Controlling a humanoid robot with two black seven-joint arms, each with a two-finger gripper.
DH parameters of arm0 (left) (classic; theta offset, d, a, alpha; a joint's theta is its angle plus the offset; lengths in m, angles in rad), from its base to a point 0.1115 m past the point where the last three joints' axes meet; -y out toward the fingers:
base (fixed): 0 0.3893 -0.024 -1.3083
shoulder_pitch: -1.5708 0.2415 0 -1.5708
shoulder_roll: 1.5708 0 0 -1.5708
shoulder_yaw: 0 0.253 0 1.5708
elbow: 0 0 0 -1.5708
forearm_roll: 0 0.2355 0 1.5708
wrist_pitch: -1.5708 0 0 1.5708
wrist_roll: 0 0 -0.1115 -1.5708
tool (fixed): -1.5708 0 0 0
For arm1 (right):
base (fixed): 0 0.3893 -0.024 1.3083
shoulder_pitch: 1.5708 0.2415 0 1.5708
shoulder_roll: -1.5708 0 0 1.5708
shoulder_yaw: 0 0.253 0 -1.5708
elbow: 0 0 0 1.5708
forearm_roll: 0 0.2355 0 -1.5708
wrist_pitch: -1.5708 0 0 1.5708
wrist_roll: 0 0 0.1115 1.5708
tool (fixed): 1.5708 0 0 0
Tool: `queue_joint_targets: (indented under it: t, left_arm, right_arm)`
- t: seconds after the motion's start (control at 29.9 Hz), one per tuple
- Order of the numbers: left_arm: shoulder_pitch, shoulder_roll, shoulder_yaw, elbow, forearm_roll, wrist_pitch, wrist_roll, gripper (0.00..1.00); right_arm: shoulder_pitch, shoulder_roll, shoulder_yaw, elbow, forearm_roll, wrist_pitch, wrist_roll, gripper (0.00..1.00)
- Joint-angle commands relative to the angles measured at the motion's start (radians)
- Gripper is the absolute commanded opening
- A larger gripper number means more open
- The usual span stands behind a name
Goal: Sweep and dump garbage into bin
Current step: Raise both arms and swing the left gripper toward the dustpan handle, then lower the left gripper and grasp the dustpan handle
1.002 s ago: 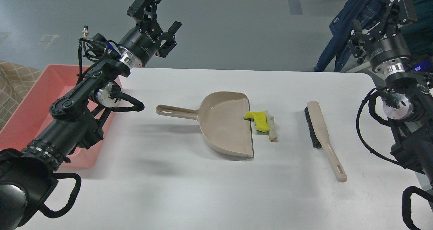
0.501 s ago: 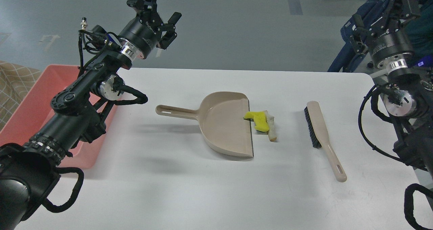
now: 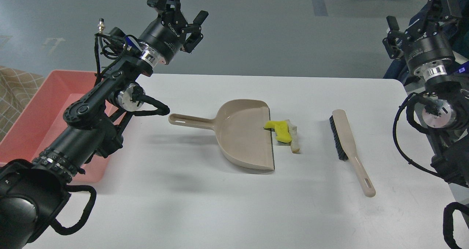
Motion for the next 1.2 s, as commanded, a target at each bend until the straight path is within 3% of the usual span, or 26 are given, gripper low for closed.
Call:
queue_joint_targets:
  t: [0.0, 0.33, 0.6, 0.8, 0.94, 1.17]
  left_arm:
    - [0.012, 0.002, 0.000, -0.013, 0.003, 0.002, 0.009, 0.99]
    - [0.089, 0.068, 0.019, -0.208, 0.072, 0.043, 0.051, 0.99]
    - [0.164, 0.263, 0.145, -0.467, 0.146, 0.114, 0.055, 0.99]
    - [0.270, 0.422, 0.143, -0.674, 0.291, 0.126, 0.058, 0.99]
    - [0.403, 0.536, 0.140, -0.832, 0.458, 0.150, 0.061, 0.99]
    - [0.563, 0.554, 0.134, -0.883, 0.641, 0.192, 0.061, 0.99]
  right_arm:
    - [-0.001, 0.001, -0.001, 0.001, 0.000, 0.000, 0.000, 1.00]
    - [0.000, 0.001, 0.000, 0.001, 0.000, 0.000, 0.000, 1.00]
    - [0.000, 0.003, -0.003, 0.001, 0.000, 0.000, 0.000, 1.00]
    - [0.000, 0.007, -0.006, -0.001, 0.000, -0.002, 0.000, 1.00]
    - [-0.001, 0.009, -0.006, -0.001, -0.001, -0.002, 0.000, 1.00]
    - [-0.001, 0.013, -0.007, -0.001, -0.002, -0.003, 0.000, 1.00]
